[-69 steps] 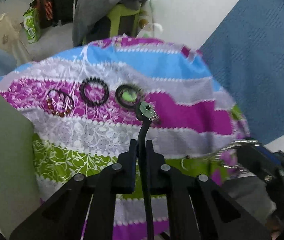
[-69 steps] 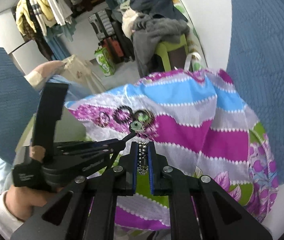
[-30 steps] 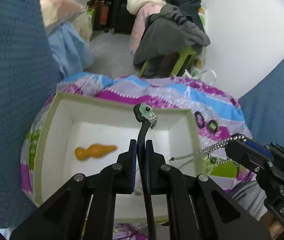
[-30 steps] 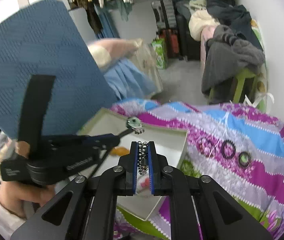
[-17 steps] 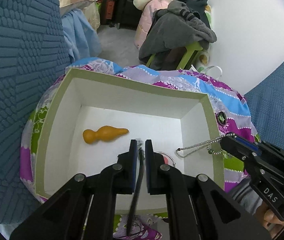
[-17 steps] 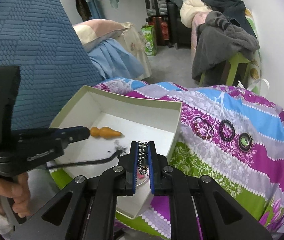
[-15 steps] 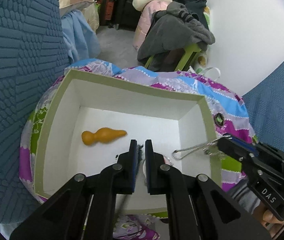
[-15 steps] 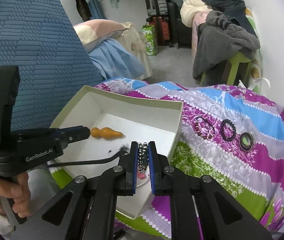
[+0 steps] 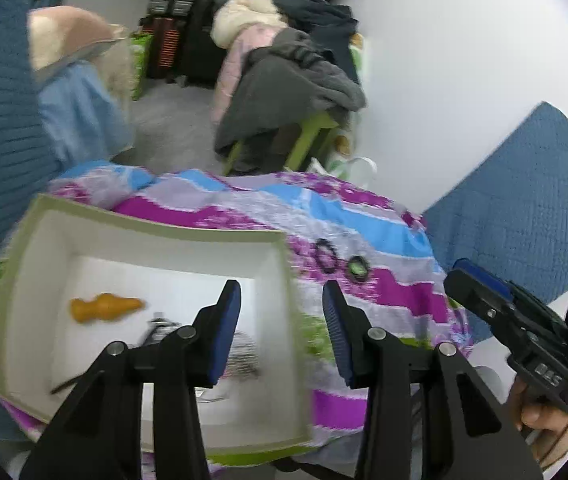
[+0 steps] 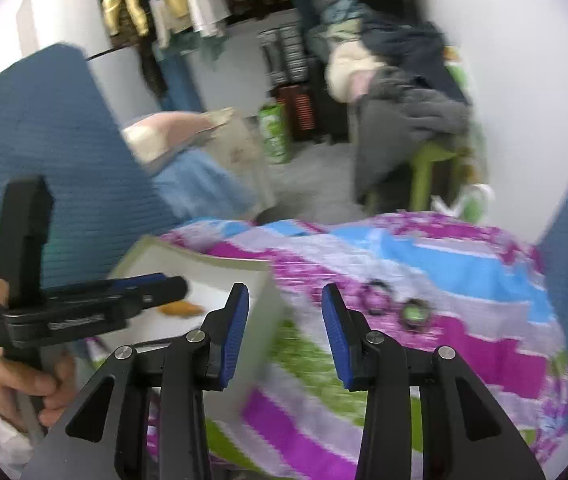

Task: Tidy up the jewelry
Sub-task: 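Open both tools to drop the pendant and chain into the box, then move both tools back over the remaining bracelets on the cloth, then grasp the black coiled hair tie with the left tool while the right tool grasps the black-and-gold bangle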

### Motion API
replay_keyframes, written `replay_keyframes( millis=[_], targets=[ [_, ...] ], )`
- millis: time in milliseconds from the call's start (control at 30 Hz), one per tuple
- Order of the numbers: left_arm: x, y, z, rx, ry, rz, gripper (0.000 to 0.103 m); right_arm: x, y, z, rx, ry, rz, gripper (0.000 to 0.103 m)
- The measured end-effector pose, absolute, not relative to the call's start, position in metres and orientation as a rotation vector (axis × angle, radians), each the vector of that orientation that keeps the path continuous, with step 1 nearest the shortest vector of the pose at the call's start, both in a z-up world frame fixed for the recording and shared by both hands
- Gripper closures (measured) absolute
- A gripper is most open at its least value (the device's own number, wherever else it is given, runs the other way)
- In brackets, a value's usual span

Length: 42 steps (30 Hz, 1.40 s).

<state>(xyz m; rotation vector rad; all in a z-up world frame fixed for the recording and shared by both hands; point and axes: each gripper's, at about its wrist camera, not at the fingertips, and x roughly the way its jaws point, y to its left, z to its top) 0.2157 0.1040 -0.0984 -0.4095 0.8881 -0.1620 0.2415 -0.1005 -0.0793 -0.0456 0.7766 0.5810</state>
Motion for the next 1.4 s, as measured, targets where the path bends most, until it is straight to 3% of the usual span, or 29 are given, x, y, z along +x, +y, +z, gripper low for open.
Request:
replay_keyframes(
  millis=[200, 467, 800, 1333, 1400],
  targets=[
    [0.241, 0.047, -0.104, -0.425, 0.901, -0.232, 0.061, 0.261, -0.167, -0.102, 0.01, 0.805, 0.461, 0.068],
    [0.282, -0.008, -0.141, -0.404, 0.993, -0.229, 0.07, 0.289, -0.21, -0.154, 0.039, 0.878, 0.424, 0.08],
    [0.337, -0.015, -0.202, -0.402, 1.101, -0.118, 0.075, 0.34, -0.207, -0.216, 0.068, 0.964, 0.501, 0.084],
    [0.375, -0.019, -0.23, -0.248, 1.087, 0.008, 0.075, 0.382, -0.193, -0.253, 0.075, 1.043, 0.539, 0.089],
    [0.38, -0.022, -0.231, -0.225, 1.081, 0.007, 0.081, 0.383, -0.191, -0.254, 0.064, 1.046, 0.54, 0.092]
  ],
)
